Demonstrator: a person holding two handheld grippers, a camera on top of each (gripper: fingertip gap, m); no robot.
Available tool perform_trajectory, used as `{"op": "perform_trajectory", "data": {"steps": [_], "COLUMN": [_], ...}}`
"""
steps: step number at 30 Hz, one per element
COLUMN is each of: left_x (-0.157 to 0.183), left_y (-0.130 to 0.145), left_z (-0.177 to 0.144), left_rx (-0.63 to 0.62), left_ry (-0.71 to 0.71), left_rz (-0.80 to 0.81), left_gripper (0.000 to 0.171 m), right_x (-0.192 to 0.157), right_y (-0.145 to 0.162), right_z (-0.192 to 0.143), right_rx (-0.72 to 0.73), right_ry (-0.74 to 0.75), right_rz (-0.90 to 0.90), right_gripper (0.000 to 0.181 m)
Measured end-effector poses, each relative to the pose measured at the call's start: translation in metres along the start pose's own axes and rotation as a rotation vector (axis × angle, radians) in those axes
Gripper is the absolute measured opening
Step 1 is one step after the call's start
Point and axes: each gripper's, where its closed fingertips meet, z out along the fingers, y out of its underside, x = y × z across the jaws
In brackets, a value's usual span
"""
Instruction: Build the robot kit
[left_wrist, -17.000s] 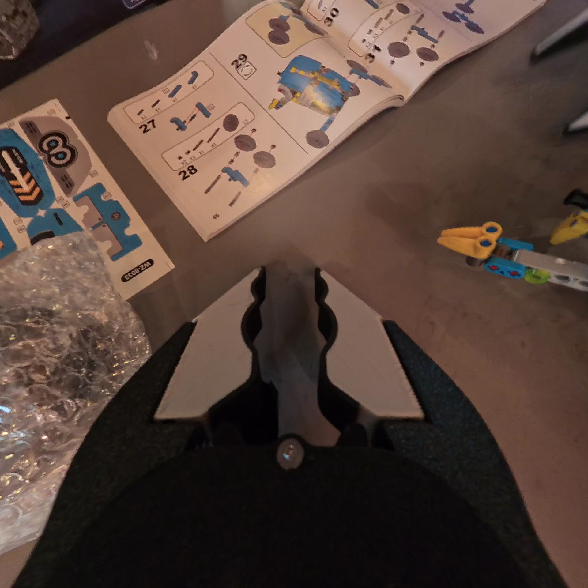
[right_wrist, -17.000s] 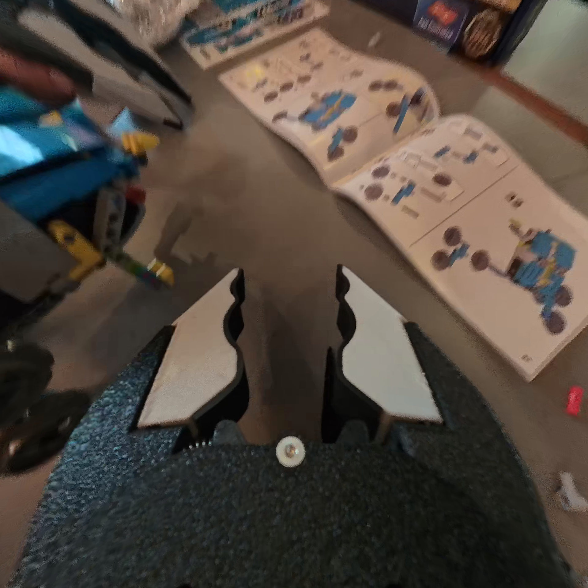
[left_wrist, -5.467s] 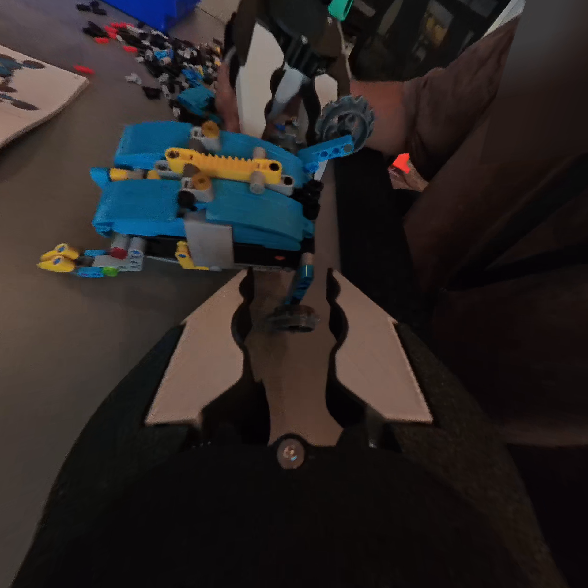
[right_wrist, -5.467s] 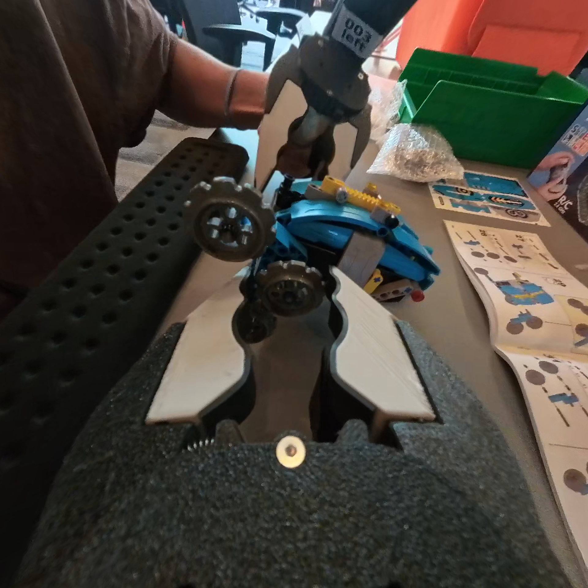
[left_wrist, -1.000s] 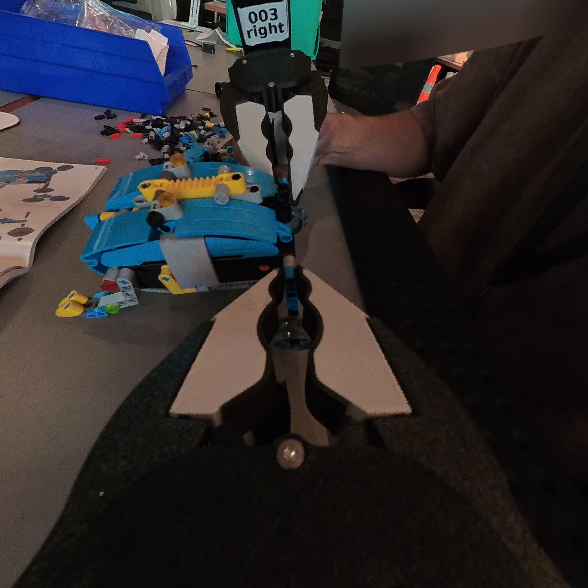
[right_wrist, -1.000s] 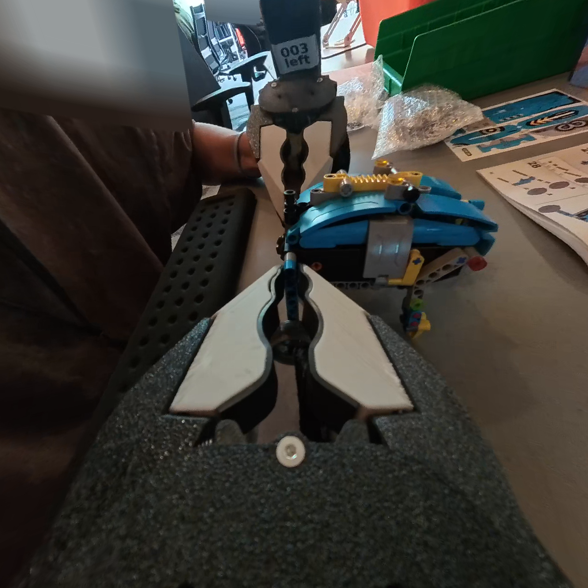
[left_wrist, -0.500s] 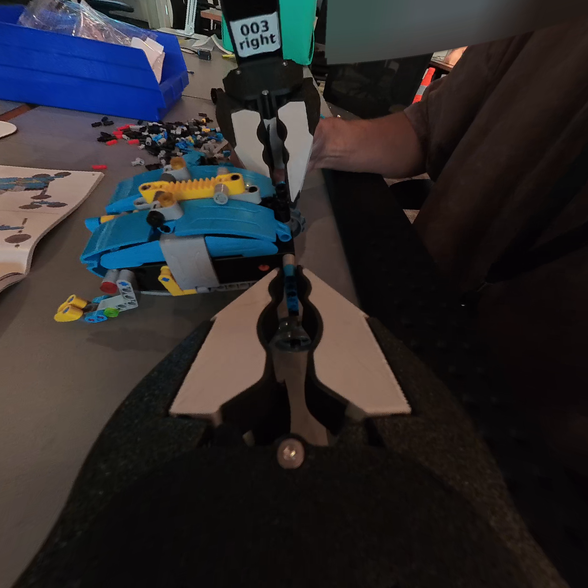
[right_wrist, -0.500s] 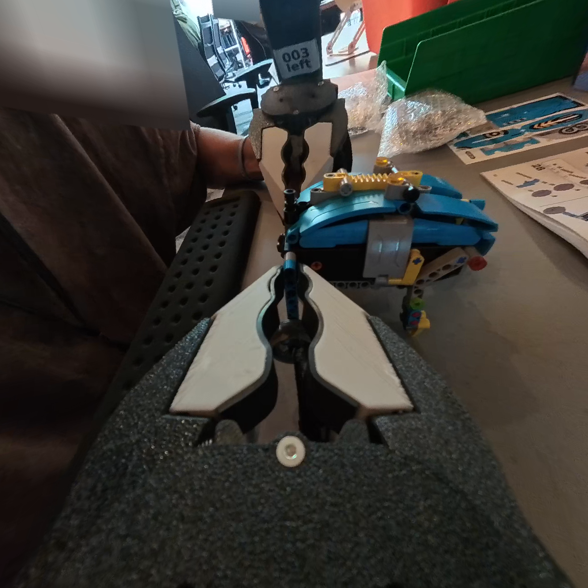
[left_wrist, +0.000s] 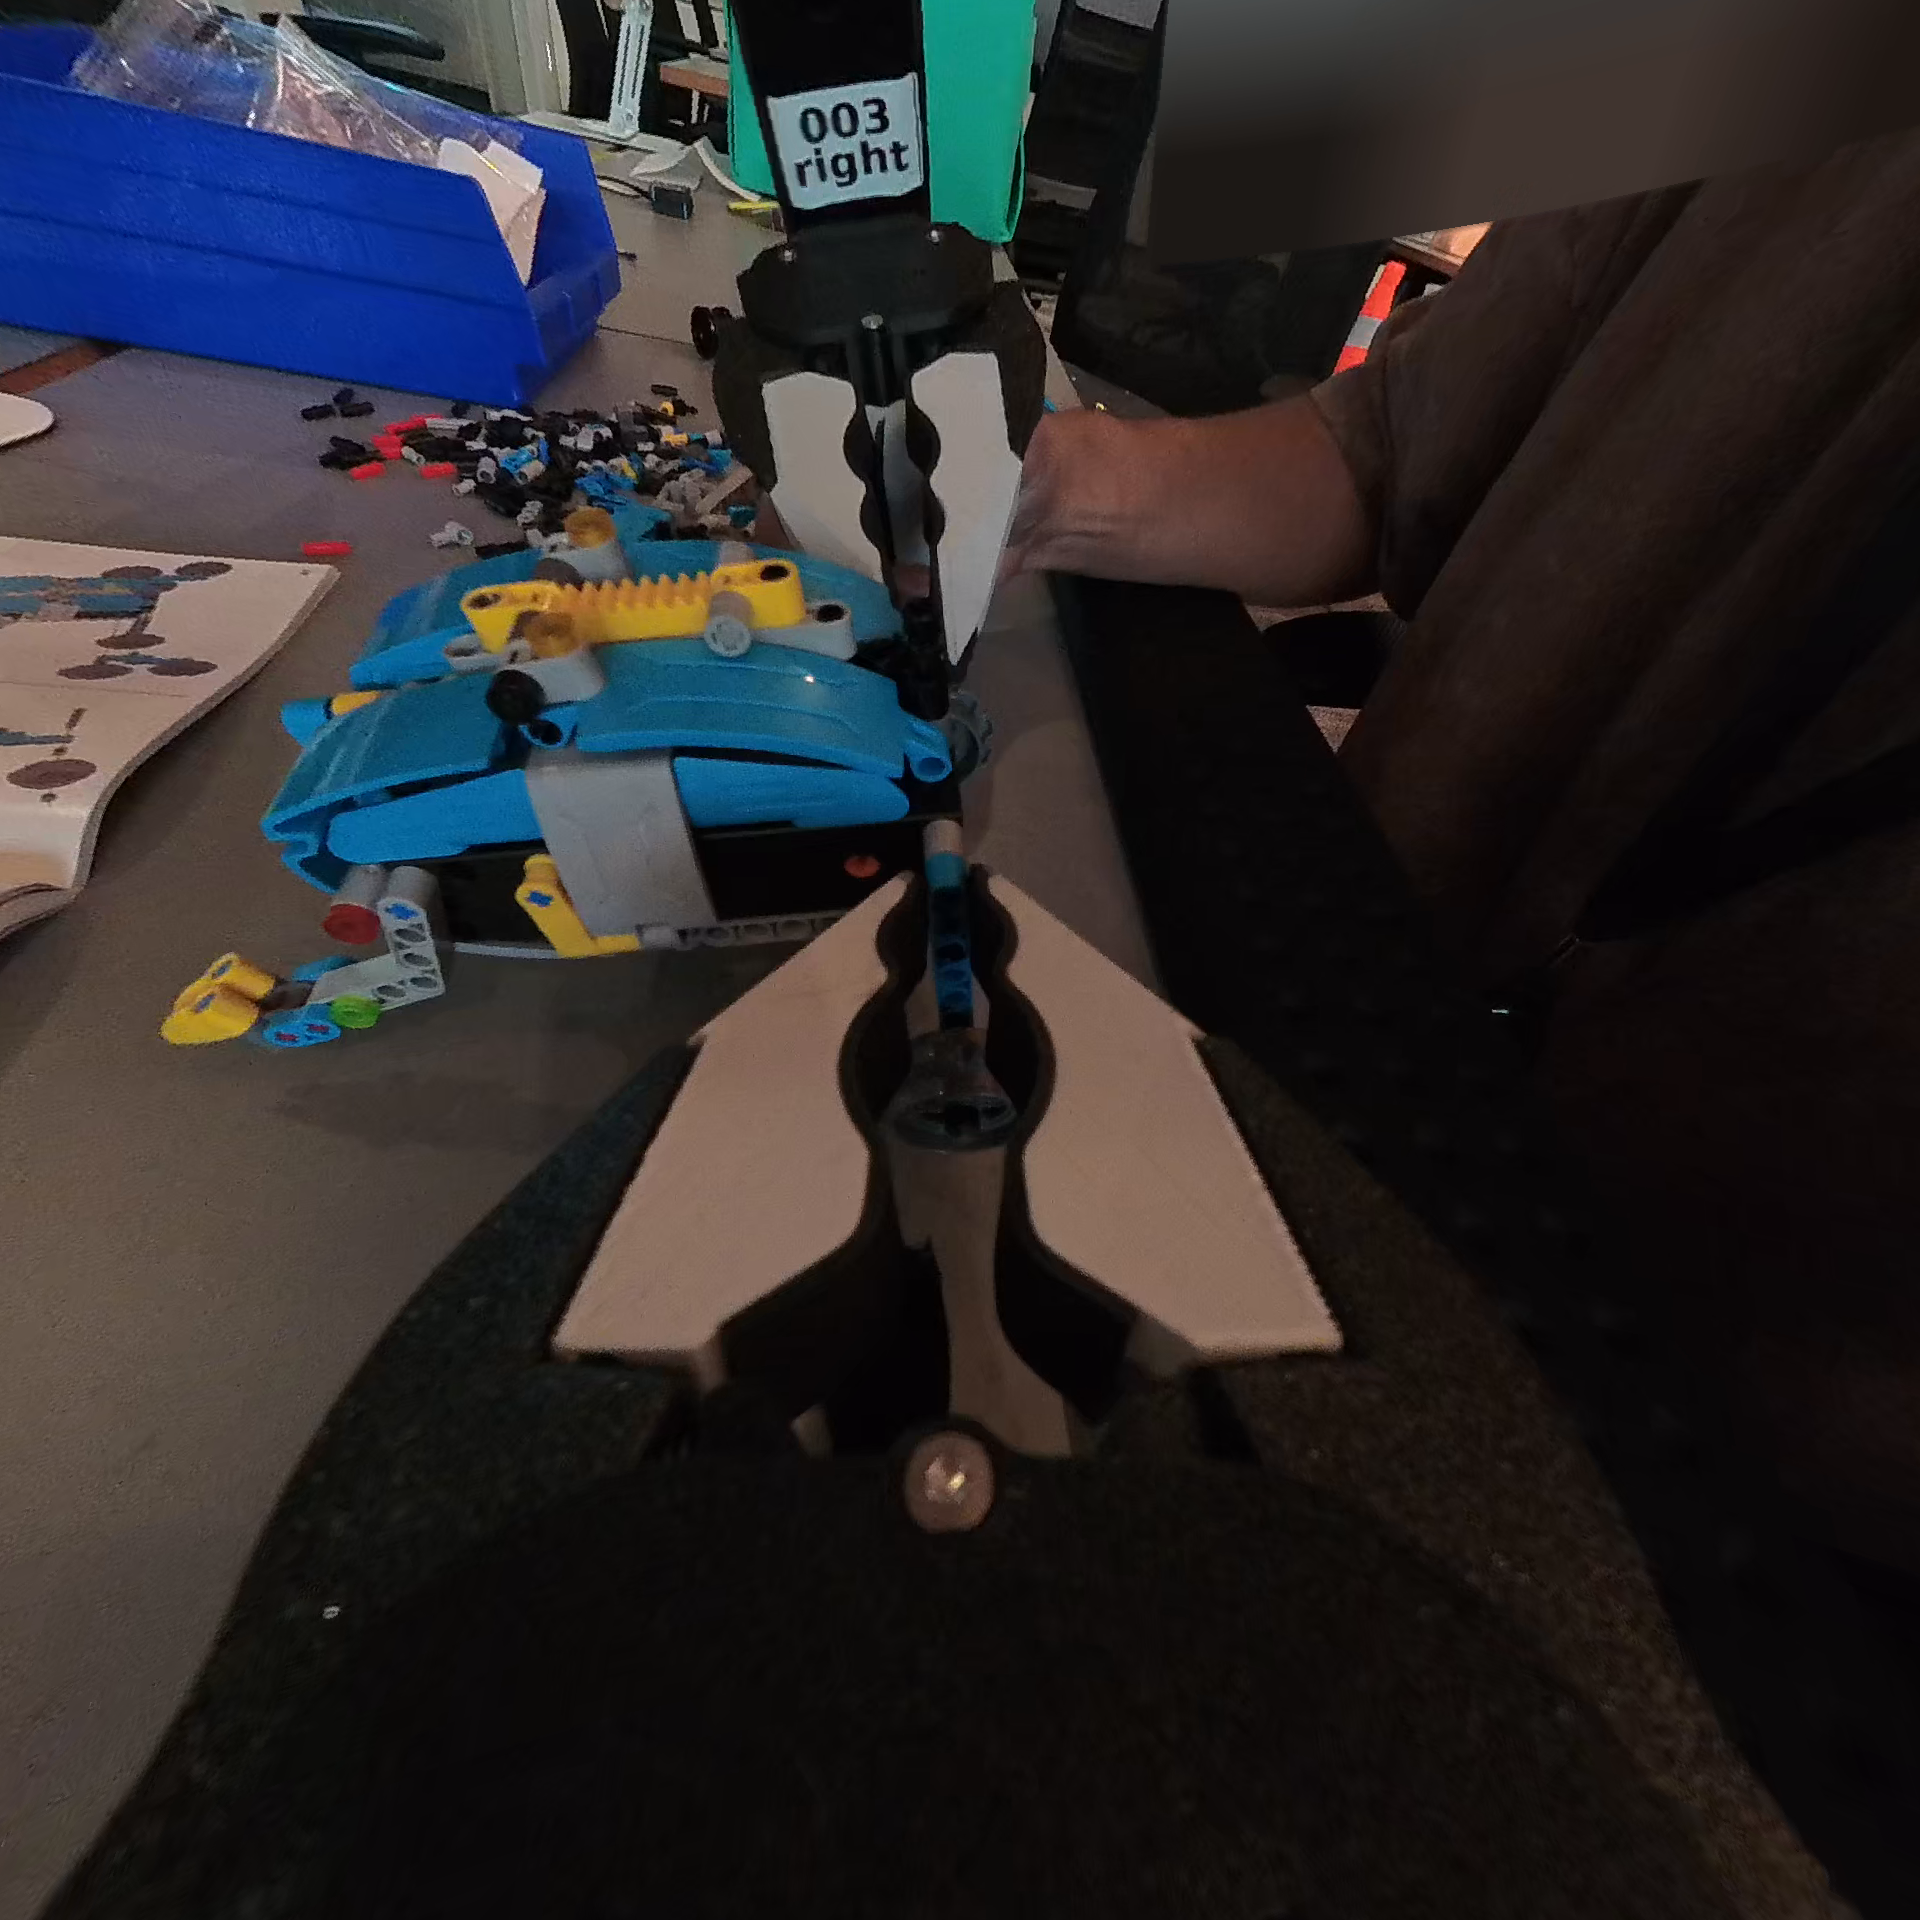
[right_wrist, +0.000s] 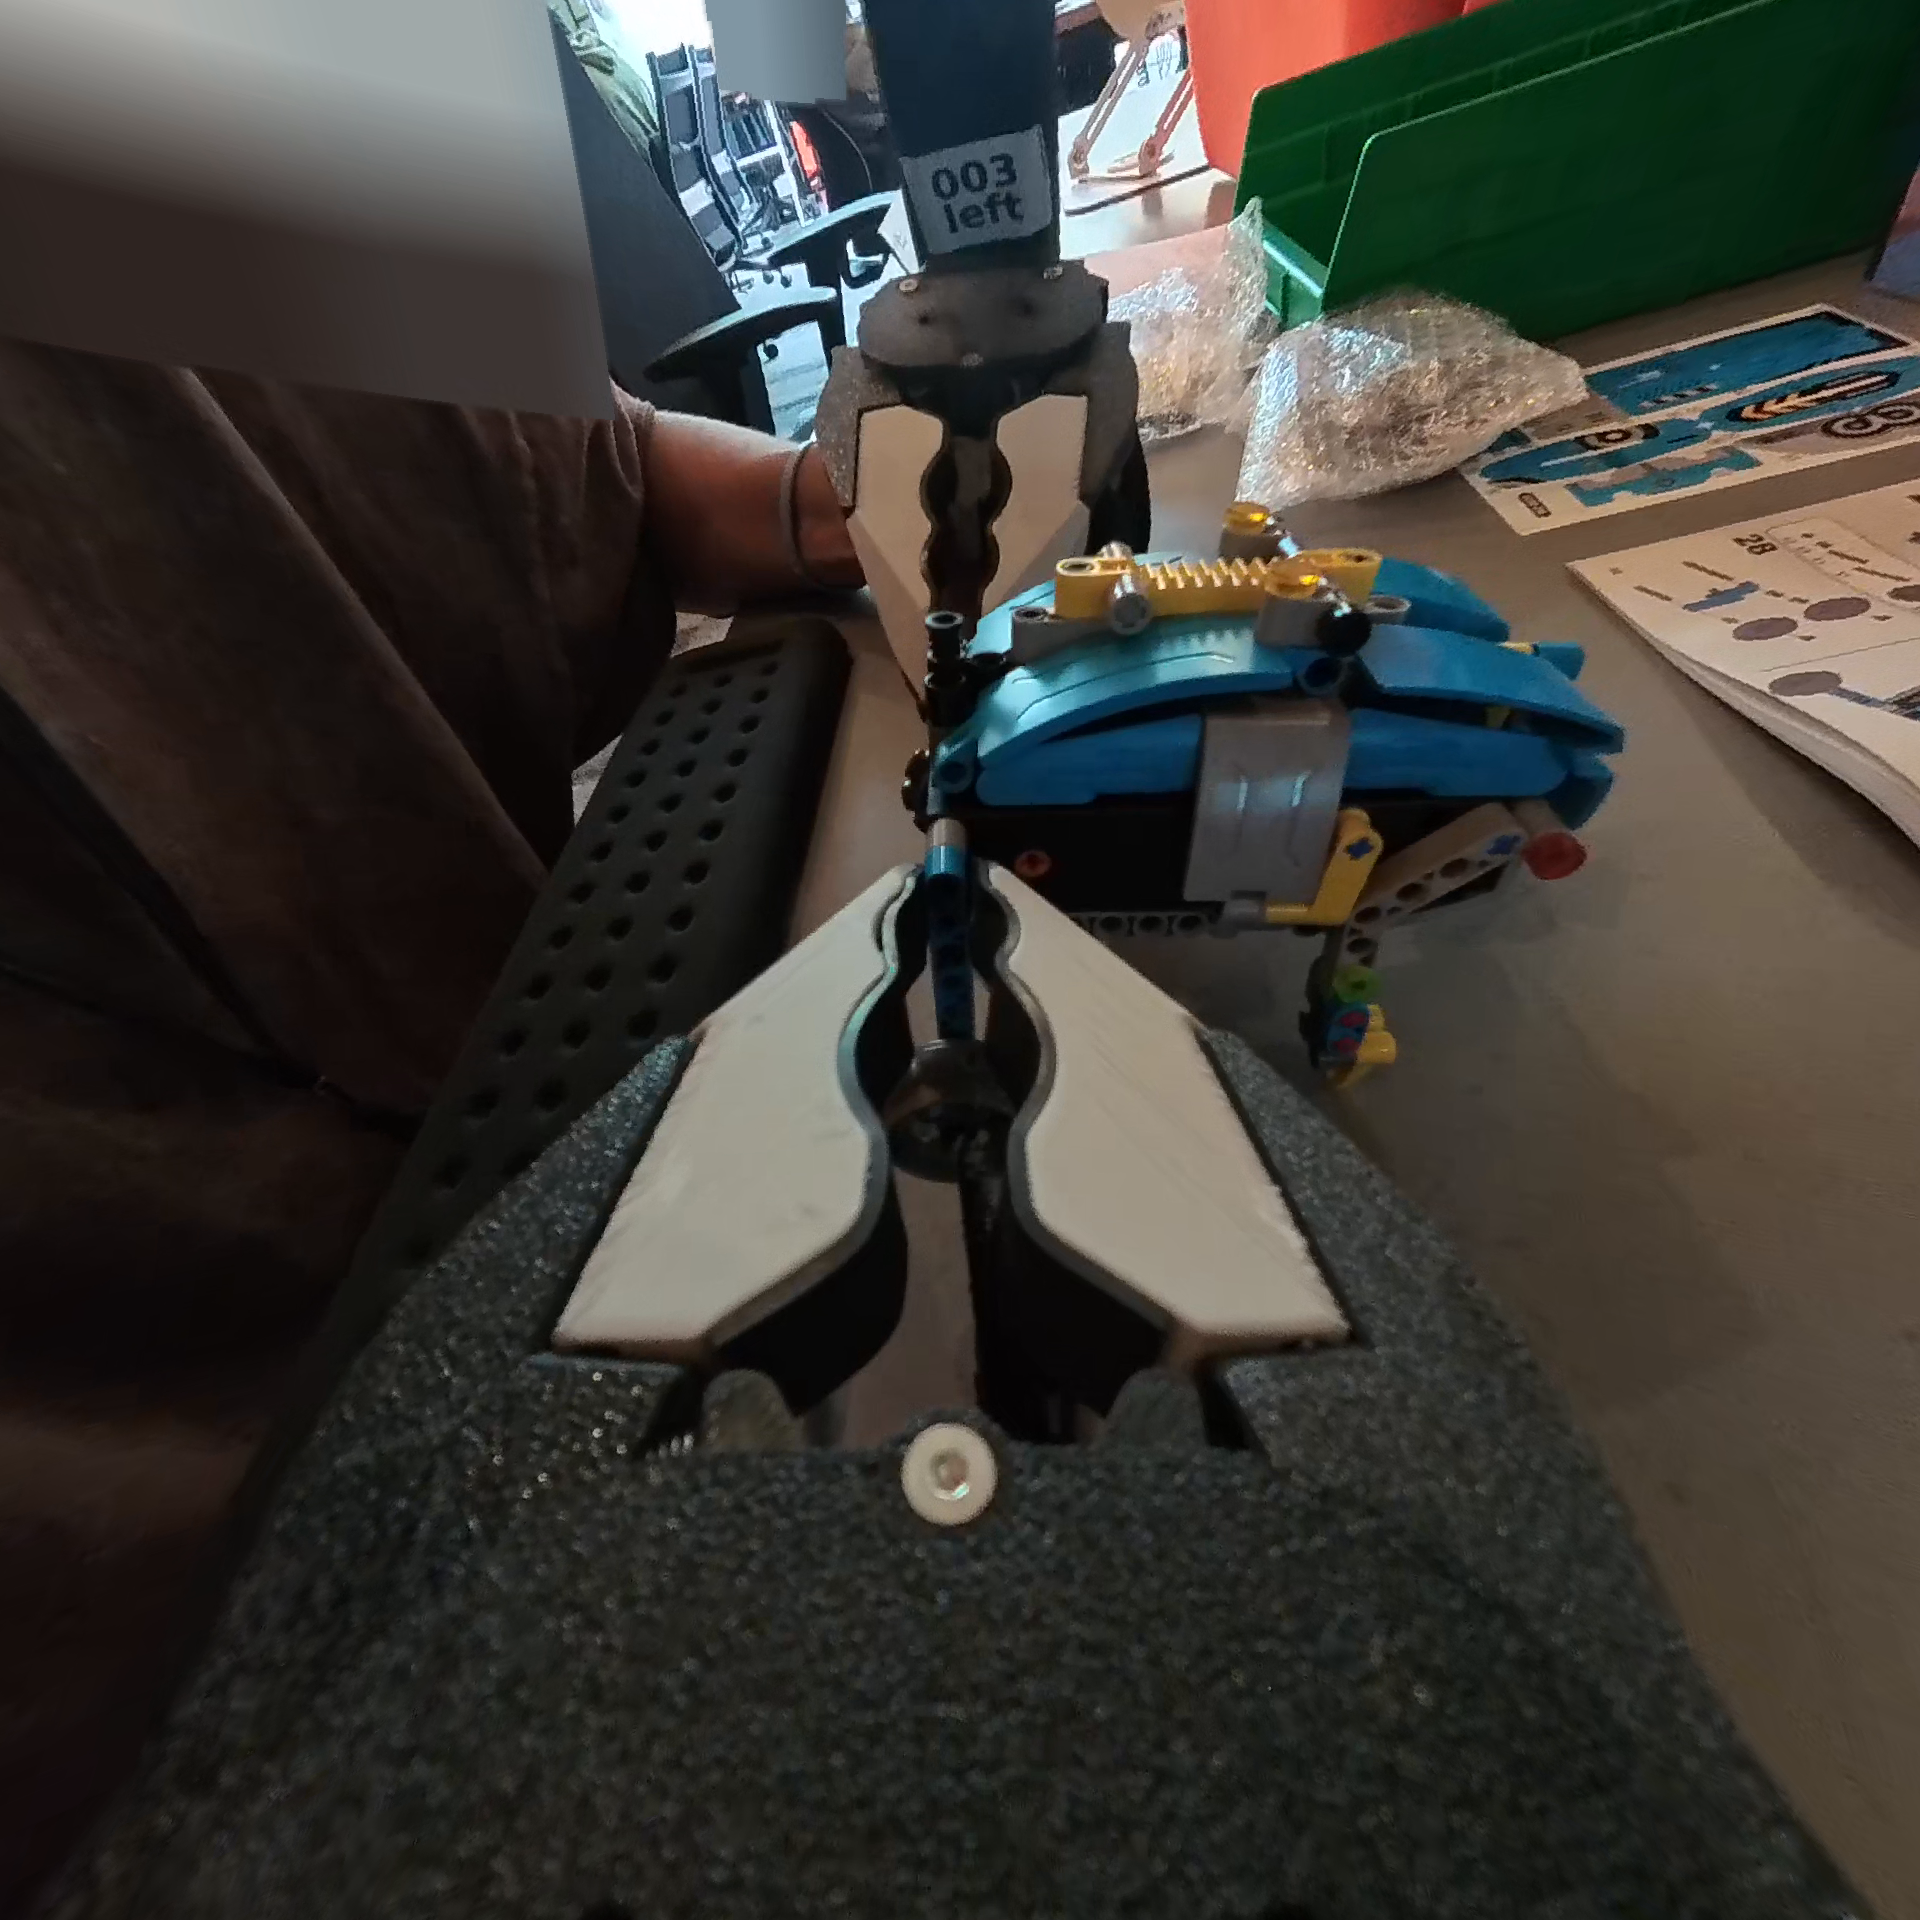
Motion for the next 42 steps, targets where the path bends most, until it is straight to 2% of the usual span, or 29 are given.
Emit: {"op": "perform_trajectory", "data": {"steps": [9,11,12,14,15,16,17,19,21,25,31,37,42], "left_x": [-0.005,-0.022,-0.024,-0.016,-0.011,-0.013,-0.014,-0.014,-0.021,-0.021,-0.021,-0.021,-0.022], "left_y": [0.002,-0.001,-0.001,0.009,0.009,0.009,0.009,0.01,0.01,0.009,0.01,0.009,0.006], "left_z": [-0.007,-0.031,-0.032,-0.01,-0.007,-0.011,-0.017,-0.021,-0.021,-0.022,-0.021,-0.021,-0.021], "left_rx": [-0.007,0.052,0.059,-0.053,-0.052,-0.041,-0.033,-0.031,-0.033,-0.03,-0.033,-0.031,-0.008], "left_ry": [-0.01,-0.052,-0.064,-0.079,-0.052,-0.055,-0.056,-0.045,-0.063,-0.06,-0.06,-0.055,-0.062], "left_rz": [0.0,-0.059,-0.061,0.041,0.028,0.0,-0.007,-0.022,-0.045,-0.05,-0.05,-0.056,-0.051], "left_gripper": [0.006,0.005,0.006,0.008,0.007,0.007,0.007,0.007,0.007,0.007,0.006,0.006,0.006], "right_x": [0.001,0.025,0.031,0.005,0.001,0.009,0.015,0.026,0.021,0.024,0.02,0.026,0.025], "right_y": [0.002,-0.01,-0.018,-0.002,0.001,-0.003,-0.013,-0.013,-0.017,-0.006,-0.007,0.007,0.021], "right_z": [-0.004,-0.045,-0.057,-0.006,0.004,-0.006,-0.027,-0.048,-0.043,-0.03,-0.007,-0.003,-0.005], "right_rx": [-0.005,0.112,0.172,0.001,-0.053,-0.02,0.073,0.099,0.113,0.064,0.031,-0.026,-0.114], "right_ry": [-0.006,0.081,0.099,0.031,0.04,0.063,0.056,0.114,0.063,0.06,0.049,0.072,0.031], "right_rz": [0.017,0.075,0.086,0.001,-0.058,-0.032,0.038,0.052,0.081,0.111,0.095,0.089,0.176], "right_gripper": [0.007,0.006,0.004,0.007,0.007,0.006,0.006,0.006,0.006,0.007,0.007,0.007,0.01]}}
